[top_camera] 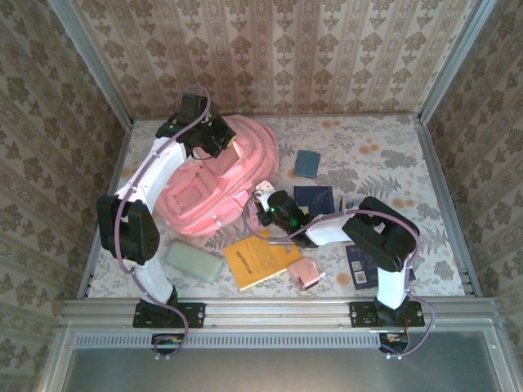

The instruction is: Pack the student bag

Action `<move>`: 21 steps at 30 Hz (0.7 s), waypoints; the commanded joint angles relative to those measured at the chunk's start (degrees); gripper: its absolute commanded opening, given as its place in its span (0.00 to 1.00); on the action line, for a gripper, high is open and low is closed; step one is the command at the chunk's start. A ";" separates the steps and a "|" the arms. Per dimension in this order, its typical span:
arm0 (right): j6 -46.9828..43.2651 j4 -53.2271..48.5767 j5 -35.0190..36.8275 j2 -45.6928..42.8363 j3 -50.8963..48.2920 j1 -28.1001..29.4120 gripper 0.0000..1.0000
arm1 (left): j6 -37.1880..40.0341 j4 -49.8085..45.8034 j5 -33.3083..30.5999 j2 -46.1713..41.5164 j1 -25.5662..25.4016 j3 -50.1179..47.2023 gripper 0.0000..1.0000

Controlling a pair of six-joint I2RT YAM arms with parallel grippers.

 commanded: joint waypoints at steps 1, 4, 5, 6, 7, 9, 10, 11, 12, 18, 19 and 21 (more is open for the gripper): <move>1.88 -8.62 -1.48 -2.51 1.09 -2.27 0.00 | 4.59 -0.51 1.11 -3.60 -0.15 1.19 0.00; 1.79 -12.27 -2.39 -3.16 2.13 -3.32 0.00 | 7.08 -1.53 1.36 -2.94 -0.85 2.62 0.00; 1.67 -13.20 -3.06 -3.26 2.47 -3.76 0.00 | 8.00 -2.07 1.46 -2.46 -1.28 3.53 0.00; 1.53 -14.31 -3.98 -3.48 2.97 -4.19 0.00 | 8.80 -2.67 1.54 -1.90 -1.77 4.55 0.00; 1.53 -15.14 -4.87 -3.61 3.40 -4.48 0.00 | 9.40 -3.29 1.54 -1.41 -2.20 5.32 0.00; 1.90 -15.78 -8.27 -3.77 4.16 -4.80 0.00 | 10.80 -4.26 1.46 0.03 -3.27 7.81 0.00; 2.40 -15.71 -9.82 -3.69 4.39 -4.74 0.00 | 11.39 -4.73 1.46 0.84 -3.71 9.02 0.00; 3.39 -15.67 -10.90 -3.41 4.88 -4.56 0.00 | 12.32 -5.51 1.45 1.89 -4.35 10.72 0.00; 4.69 -15.70 -11.39 -3.02 5.49 -4.16 0.00 | 13.71 -6.59 1.54 3.29 -5.01 13.01 0.00; 13.44 -14.20 -10.04 0.31 9.86 -0.39 0.00 | 22.77 -17.88 1.22 13.14 -9.03 30.80 0.02; 15.35 -13.64 -8.66 0.77 10.22 0.16 0.00 | 24.07 -19.90 0.42 14.49 -9.14 33.39 0.10; 20.51 -11.15 -6.98 2.10 10.30 0.87 0.00 | 26.10 -25.36 -2.14 16.22 -8.86 37.67 0.34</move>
